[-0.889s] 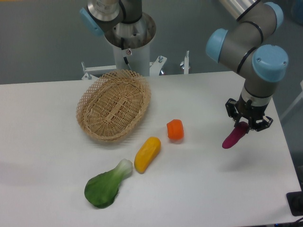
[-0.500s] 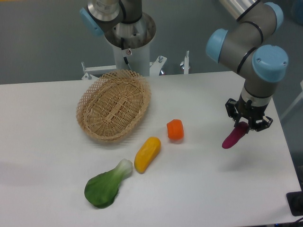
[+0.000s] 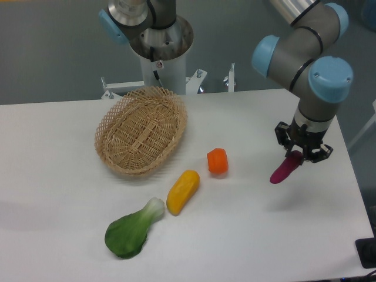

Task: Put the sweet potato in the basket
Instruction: 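Carry the held purple sweet potato with the gripper over the wicker basket, then lower the held sweet potato into the basket and open the gripper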

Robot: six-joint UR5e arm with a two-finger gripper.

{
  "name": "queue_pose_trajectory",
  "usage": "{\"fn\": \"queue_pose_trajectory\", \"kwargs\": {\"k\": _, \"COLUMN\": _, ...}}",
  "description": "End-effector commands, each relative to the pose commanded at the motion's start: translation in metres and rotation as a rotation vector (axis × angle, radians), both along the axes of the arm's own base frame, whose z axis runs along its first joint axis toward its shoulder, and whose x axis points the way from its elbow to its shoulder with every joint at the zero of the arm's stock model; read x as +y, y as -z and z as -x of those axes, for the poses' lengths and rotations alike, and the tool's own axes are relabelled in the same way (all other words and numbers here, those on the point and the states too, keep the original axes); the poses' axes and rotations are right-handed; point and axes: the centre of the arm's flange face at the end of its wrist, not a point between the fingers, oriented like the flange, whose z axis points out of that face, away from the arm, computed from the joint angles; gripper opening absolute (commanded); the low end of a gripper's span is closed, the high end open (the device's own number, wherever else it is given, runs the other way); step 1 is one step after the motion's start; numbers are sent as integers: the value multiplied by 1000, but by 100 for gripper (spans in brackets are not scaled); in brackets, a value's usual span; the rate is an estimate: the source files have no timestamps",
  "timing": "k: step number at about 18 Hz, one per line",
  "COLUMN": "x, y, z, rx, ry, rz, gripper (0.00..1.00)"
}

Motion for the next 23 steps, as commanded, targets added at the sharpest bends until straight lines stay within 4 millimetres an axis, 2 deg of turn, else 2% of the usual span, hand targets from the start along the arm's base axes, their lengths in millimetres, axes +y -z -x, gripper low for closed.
{"fn": "queue_pose_trajectory", "kwargs": {"k": 4, "x": 1, "y": 9, "z": -45, "rx": -45, "ry": 32, "rz": -13, "gripper": 22}}
{"fn": "queue_pose_trajectory", "kwargs": {"k": 9, "x": 10, "y": 1, "z": -127, "rx": -59, "ry": 115, "rz": -21, "gripper": 22}}
{"fn": "queue_pose_trajectory", "kwargs": {"k": 13, "x": 24, "y": 8, "z": -181, "rx": -70, "ry": 188, "rz": 1, "gripper": 22}}
{"fn": "queue_pose_trajectory", "kwargs": {"k": 17, "x": 28, "y": 10, "z": -231, "rx": -80, "ry": 260, "rz": 8, "gripper": 23}}
{"fn": "queue_pose_trajectory", "kwargs": {"k": 20, "x": 31, "y": 15, "z": -259, "rx": -90, "ry": 301, "rz": 22, "gripper": 23}}
{"fn": "queue_pose_trajectory", "kwargs": {"k": 23, "x": 21, "y": 23, "z": -279, "rx": -106, "ry": 316, "rz": 30, "gripper": 23}}
